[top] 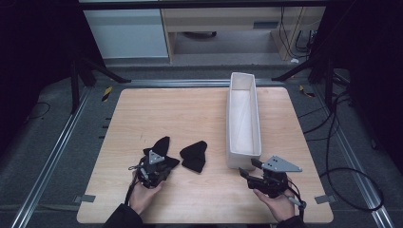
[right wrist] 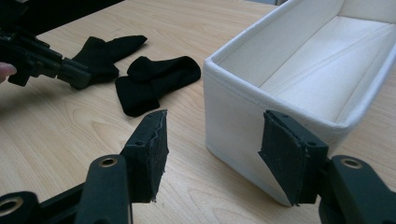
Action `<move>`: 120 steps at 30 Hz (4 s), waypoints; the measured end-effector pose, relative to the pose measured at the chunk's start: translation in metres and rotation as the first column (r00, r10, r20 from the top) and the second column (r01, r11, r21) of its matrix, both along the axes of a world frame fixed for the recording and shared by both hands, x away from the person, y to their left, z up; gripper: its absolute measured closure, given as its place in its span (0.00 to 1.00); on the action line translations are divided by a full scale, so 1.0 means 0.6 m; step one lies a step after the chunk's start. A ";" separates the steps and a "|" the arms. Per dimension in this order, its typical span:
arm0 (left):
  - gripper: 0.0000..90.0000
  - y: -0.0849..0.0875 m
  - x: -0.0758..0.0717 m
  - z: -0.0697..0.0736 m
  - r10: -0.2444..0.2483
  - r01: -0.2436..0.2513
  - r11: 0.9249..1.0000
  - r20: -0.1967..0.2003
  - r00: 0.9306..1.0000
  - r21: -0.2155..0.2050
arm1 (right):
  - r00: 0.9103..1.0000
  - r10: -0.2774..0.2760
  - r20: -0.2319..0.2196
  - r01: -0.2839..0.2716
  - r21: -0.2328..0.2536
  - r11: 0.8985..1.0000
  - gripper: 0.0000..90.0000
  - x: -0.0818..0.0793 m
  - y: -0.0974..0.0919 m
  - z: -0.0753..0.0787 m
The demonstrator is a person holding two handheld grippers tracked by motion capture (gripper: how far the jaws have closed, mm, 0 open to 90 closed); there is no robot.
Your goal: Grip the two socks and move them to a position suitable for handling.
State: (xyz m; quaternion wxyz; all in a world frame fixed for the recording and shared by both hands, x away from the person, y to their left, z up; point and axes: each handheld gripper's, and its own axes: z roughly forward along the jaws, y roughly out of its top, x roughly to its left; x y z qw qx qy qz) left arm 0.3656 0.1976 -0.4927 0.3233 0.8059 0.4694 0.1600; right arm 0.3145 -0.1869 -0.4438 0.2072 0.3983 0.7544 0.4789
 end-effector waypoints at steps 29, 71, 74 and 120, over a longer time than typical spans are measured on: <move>0.88 0.177 -0.068 0.065 0.281 -0.251 0.952 0.171 0.944 -0.175 | 0.982 0.186 0.030 -0.184 -0.045 0.982 0.49 0.041 0.141 0.015; 0.61 0.221 -0.036 0.000 0.325 -0.329 0.940 0.060 0.944 0.084 | 0.976 0.168 -0.136 -0.182 -0.099 0.978 0.47 0.213 0.435 -0.066; 0.62 0.220 -0.037 -0.001 0.321 -0.325 0.943 0.058 0.945 0.077 | 0.976 0.152 -0.158 -0.170 -0.108 0.979 0.47 0.222 0.443 -0.079; 0.61 0.216 -0.038 -0.003 0.279 -0.281 0.958 0.052 0.959 0.045 | 0.902 0.427 -0.057 -0.430 -0.069 0.900 0.97 0.141 0.477 -0.041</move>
